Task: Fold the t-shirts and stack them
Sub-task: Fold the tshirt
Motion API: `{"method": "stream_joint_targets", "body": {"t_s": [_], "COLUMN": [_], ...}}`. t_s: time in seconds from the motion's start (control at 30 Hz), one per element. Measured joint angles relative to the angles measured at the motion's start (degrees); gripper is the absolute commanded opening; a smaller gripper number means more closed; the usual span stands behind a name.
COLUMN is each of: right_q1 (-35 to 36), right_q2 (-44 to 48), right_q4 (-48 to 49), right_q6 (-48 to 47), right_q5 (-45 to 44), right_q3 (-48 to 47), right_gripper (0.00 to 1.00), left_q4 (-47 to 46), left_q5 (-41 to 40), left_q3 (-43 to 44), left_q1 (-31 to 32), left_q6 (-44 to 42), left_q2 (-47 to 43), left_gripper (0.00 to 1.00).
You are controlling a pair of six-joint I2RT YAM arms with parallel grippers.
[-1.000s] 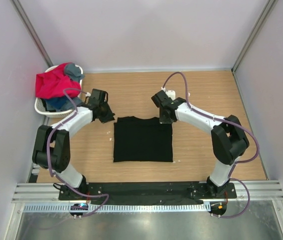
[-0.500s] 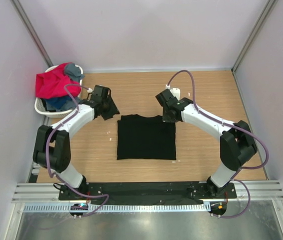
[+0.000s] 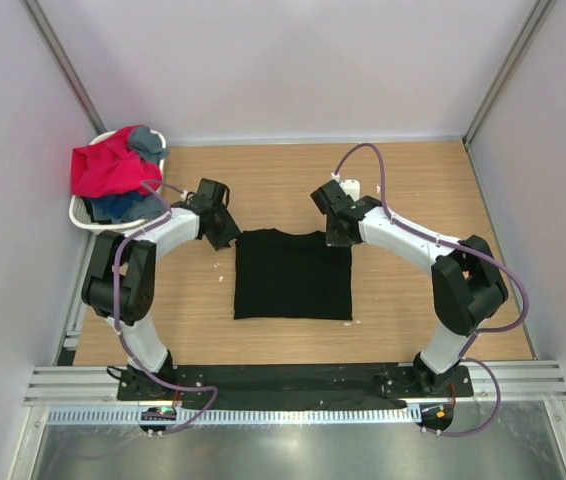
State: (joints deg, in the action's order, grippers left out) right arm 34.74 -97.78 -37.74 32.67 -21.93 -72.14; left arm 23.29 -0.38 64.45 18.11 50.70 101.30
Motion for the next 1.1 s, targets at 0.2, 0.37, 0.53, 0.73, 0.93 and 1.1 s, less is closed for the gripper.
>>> {"method": "stream_joint_targets", "body": {"t_s": [0.2,0.37,0.53,0.73,0.93,1.1], "right_q1": [-0.52,-0.81,-0.85,-0.85,-0.85,-0.85], "right_q2": [0.00,-0.35,-0.63,-0.63,-0.07,4.13], "right_q4": [0.02,0.11,0.35,0.39,0.44,0.44], "right_q6": [-0.07,-0.52,-0.79,-0.83,-0.57,0.26], "right_q5": [0.00,0.02,0.00,0.00,-0.04,-0.44], "right_q3": [0.04,0.04,0.04,0.04,0.31,2.45], "right_gripper": [0.01,0.01,0.01,0.01,0.01,0.01], "left_q4": [-1.68,-3.23,-4.15,-5.29,-5.90,-6.71], "left_q5": [0.74,2.01,2.93,4.07,4.17,4.09], "left_q3": [-0.13,-0.11,-0.13,-0.13,-0.52,-0.52], "left_q1": [0.17,0.37,0.59,0.70,1.14,2.29], "left_q6": [1.38,1.77,2.58,2.97,2.97,2.93], "left_q2": [1.49,2.91,3.30,3.28,0.09,-5.55], "left_gripper": [0.34,0.34,0.16,0.00,0.00,0.00]}}
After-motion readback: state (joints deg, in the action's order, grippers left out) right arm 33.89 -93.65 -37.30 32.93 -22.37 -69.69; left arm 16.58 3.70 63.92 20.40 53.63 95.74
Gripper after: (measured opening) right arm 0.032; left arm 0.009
